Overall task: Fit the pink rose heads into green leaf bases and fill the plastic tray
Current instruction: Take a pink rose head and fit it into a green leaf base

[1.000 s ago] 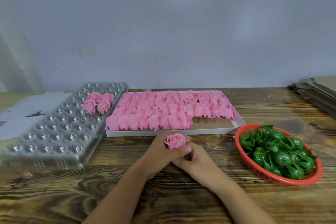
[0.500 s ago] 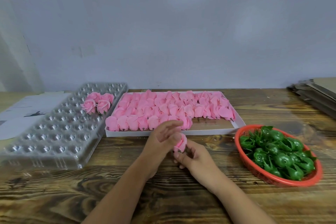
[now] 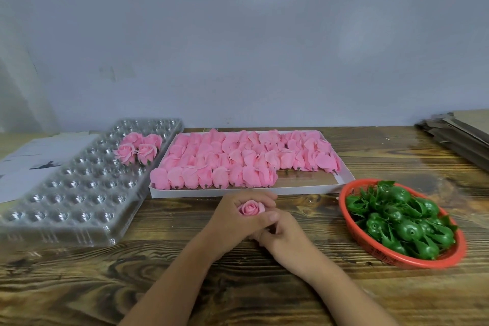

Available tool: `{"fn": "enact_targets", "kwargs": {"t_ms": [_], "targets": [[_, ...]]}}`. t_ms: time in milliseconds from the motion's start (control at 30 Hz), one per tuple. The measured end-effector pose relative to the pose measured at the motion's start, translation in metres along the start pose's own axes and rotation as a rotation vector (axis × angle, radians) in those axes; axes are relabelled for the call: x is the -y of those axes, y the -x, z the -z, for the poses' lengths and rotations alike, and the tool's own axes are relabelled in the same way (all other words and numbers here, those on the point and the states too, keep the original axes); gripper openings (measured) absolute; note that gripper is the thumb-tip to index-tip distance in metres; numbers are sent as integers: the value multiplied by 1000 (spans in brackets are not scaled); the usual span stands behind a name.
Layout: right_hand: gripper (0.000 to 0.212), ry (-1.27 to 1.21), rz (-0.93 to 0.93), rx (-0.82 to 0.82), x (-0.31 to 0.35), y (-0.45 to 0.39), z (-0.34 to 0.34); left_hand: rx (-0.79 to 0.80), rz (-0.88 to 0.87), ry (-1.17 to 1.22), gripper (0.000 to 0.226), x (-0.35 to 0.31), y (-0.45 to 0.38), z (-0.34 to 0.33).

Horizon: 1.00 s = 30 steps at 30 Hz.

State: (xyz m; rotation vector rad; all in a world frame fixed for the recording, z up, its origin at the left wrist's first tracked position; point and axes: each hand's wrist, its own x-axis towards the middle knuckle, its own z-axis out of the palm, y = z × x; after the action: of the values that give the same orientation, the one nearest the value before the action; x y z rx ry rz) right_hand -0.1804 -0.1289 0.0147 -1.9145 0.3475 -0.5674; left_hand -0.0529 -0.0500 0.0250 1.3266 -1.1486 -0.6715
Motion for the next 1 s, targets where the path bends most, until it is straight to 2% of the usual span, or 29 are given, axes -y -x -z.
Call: {"fn": "enact_targets", "kwargs": {"t_ms": [133,267,333,367,467,600,867,1000], "targets": [[40,-2,14,10,4,0,3,41,103,3,31,1,-1,0],[34,-16,-25,-26,2,-2,3,128,171,-73,63,-1,-2,5],[25,-44,-44,-55,1,-3,1,103,155,-37,72,-3,-2,7],[21,-43,-48,-60,-1,-3,1,58,125,11,70,-4,-2,8],[15,44,-41,-33,-6,-3,-2,-62,55,134,41,-7,-1,10],[17,128,-15,-18,-9,-2,-4,-47,23,40,14,-5,0,5],[23,108,-12,-44,-5,-1,-1,22,122,14,23,2,-1,0],[37,70,-11,-32,-1,0,1,48,180,-27,40,4,-1,1]]}}
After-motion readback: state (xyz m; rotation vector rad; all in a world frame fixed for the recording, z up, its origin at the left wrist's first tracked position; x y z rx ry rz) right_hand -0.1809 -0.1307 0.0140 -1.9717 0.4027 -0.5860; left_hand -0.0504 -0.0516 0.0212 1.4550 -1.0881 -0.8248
